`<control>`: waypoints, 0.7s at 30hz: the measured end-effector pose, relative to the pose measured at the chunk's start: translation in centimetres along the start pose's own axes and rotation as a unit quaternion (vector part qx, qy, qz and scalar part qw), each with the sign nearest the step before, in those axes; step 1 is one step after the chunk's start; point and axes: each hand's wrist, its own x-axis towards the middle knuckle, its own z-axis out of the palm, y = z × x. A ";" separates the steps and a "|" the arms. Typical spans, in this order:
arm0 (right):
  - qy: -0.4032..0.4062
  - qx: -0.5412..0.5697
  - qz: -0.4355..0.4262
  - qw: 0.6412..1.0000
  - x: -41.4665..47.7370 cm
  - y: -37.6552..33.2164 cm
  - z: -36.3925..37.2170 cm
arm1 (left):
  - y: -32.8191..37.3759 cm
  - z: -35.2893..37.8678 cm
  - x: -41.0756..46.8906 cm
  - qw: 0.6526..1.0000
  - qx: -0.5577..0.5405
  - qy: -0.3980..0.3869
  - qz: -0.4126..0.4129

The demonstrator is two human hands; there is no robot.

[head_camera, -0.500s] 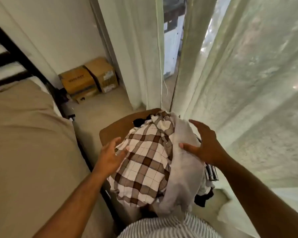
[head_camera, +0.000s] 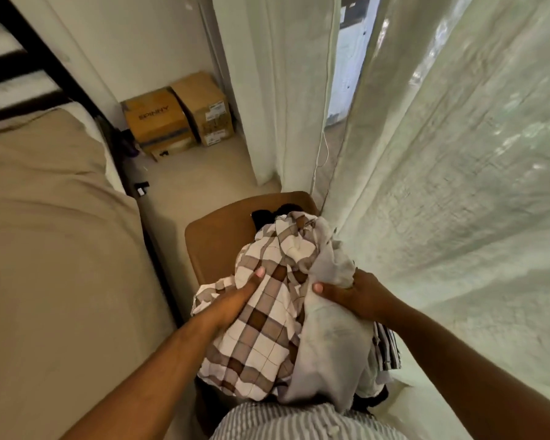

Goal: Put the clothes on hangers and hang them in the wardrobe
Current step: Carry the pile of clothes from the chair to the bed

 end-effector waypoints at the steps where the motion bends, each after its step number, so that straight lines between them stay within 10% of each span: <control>1: 0.001 0.011 -0.007 1.000 0.0 -0.3 0.0 | 0.7 0.3 -0.2 1.000 0.009 -0.008 -0.006; 7: -0.028 0.050 -0.010 0.998 0.4 -1.5 -0.1 | 4.7 1.6 -2.7 0.997 0.063 0.053 -0.008; 12: -0.120 0.104 -0.013 0.987 -0.9 -2.5 -1.4 | 6.5 1.5 -6.4 0.987 -0.106 0.103 0.065; 21: -0.160 0.288 -0.016 0.944 -3.5 -0.1 -2.7 | 13.0 6.5 -13.5 0.867 -0.383 -0.174 0.269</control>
